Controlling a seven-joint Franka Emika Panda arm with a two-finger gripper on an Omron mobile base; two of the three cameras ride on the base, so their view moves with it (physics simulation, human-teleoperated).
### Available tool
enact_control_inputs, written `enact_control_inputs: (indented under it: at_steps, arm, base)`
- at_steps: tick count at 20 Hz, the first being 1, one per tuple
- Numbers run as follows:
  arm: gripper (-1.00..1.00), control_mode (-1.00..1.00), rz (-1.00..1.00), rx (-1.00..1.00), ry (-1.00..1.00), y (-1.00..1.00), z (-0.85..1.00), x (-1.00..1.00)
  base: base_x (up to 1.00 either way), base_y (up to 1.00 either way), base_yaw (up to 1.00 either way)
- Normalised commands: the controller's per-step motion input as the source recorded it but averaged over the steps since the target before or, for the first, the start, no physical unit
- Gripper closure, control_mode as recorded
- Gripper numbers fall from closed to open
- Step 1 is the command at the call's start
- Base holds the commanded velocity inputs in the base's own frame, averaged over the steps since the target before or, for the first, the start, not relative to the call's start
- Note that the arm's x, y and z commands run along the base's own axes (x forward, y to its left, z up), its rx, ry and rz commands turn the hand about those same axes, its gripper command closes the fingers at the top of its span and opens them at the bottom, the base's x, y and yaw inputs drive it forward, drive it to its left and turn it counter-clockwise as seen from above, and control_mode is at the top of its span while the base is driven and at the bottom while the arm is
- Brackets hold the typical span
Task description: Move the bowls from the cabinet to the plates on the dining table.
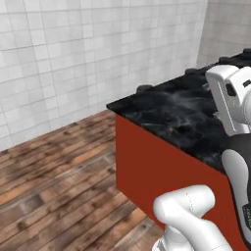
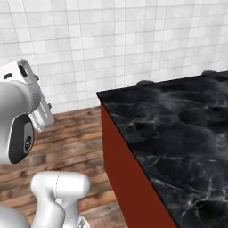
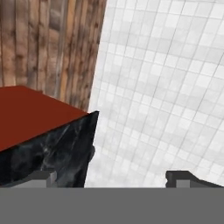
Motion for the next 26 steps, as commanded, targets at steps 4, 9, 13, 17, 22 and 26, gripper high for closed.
enact_control_inputs:
  at_steps: [4,9,13,17,22,26]
  arm:
    - [-1.00,1.00,0.00,0.00,0.00,0.00,0.00,0.00]
    - [-1.00,1.00,0.00,0.00,0.00,0.00,0.00,0.00]
    - [-1.00,1.00,0.00,0.00,0.00,0.00,0.00,0.00]
    - [-1.00,1.00,0.00,0.00,0.00,0.00,0.00,0.00]
    - [-1.00,1.00,0.00,0.00,0.00,0.00,0.00,0.00]
    - [-1.00,1.00,0.00,0.00,0.00,0.00,0.00,0.00]
  base:
    - [0.69,0.12,0.27]
    - [0.77,0.14,0.24]
    - [0.83,0.12,0.24]
    - [0.86,0.11,0.23]
    - [0.86,0.11,0.23]
    - [0.88,0.11,0.23]
